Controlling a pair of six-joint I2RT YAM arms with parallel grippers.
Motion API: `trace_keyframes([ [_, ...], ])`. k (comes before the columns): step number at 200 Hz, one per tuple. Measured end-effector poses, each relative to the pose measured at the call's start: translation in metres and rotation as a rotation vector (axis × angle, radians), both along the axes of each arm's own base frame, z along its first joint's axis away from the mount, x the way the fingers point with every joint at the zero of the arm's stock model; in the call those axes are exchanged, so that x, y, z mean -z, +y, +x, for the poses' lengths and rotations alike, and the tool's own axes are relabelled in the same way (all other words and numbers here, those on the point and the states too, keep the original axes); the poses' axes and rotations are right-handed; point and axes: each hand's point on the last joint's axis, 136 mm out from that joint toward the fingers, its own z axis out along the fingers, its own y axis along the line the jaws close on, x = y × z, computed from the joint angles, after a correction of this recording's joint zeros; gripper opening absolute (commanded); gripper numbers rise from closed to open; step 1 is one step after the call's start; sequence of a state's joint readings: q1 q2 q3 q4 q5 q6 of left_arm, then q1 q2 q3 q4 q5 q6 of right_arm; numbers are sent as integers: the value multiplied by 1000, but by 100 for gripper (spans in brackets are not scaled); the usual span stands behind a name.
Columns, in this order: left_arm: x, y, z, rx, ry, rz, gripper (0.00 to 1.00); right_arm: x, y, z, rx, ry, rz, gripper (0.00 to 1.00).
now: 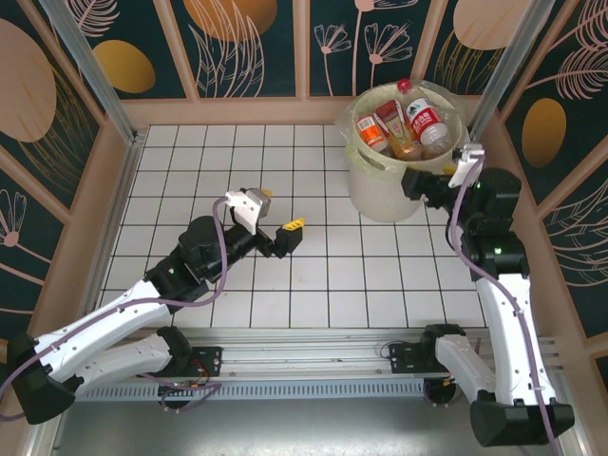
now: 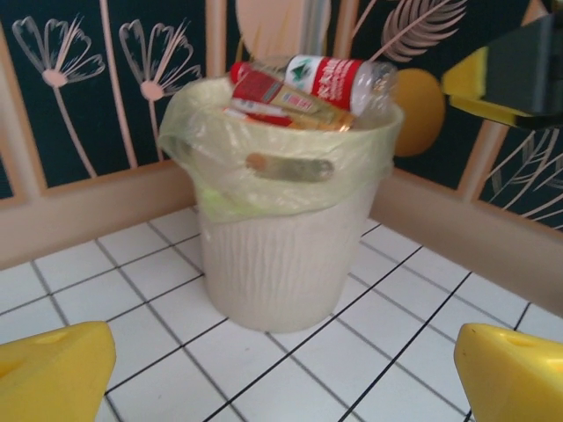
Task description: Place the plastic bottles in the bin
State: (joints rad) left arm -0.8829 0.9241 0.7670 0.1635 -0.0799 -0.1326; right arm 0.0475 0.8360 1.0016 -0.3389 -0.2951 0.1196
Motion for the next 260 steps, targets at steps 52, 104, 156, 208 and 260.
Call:
trace_keyframes([
  [52, 11, 6, 8, -61, 35, 24, 99, 80, 8, 2, -23, 129, 76, 99],
  [104, 13, 7, 9, -71, 46, 21, 99, 102, 9, 20, -11, 79, 132, 99],
  [156, 17, 5, 10, -70, 53, 30, 99, 96, 2, 44, 40, -14, 160, 96],
  [208, 18, 4, 10, -67, 56, 33, 99, 100, -3, 64, 71, -36, 157, 96],
  [260, 29, 12, 21, -96, 82, 41, 99, 99, -4, 88, 77, -44, 125, 96],
])
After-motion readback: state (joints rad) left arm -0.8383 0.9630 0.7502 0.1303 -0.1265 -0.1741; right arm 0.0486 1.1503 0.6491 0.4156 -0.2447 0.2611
